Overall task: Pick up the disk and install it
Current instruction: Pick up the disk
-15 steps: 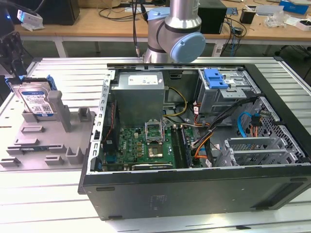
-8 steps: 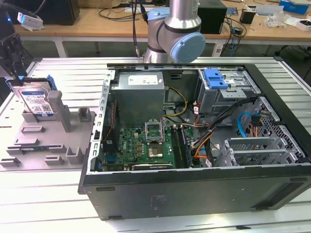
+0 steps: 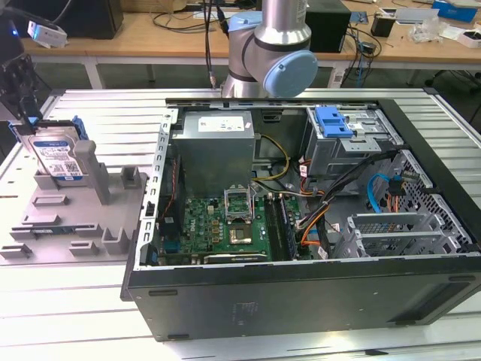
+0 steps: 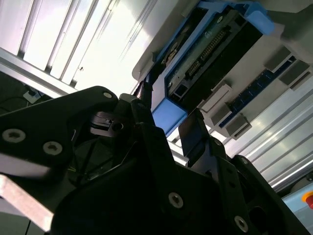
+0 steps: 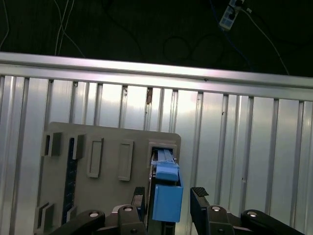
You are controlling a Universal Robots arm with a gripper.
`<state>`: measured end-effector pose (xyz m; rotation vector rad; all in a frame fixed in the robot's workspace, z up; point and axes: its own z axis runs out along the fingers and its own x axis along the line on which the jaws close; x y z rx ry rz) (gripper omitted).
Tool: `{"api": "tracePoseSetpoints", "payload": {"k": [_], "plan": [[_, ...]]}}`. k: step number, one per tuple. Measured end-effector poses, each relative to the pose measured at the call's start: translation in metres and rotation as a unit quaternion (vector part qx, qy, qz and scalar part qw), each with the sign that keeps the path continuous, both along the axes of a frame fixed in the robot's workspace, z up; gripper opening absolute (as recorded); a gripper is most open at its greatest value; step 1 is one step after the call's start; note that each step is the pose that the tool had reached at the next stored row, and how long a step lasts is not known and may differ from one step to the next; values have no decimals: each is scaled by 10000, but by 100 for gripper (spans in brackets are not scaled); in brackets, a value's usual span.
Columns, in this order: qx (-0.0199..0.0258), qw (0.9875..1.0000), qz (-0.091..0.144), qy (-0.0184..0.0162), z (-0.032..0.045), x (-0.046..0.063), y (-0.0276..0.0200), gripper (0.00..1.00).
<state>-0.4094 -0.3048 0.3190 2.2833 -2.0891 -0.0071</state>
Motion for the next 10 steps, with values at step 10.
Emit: {"api": "tracePoseSetpoints", "payload": {"k": [10], "plan": [[0,10000,7,0,-29,0,-11,50]]}}
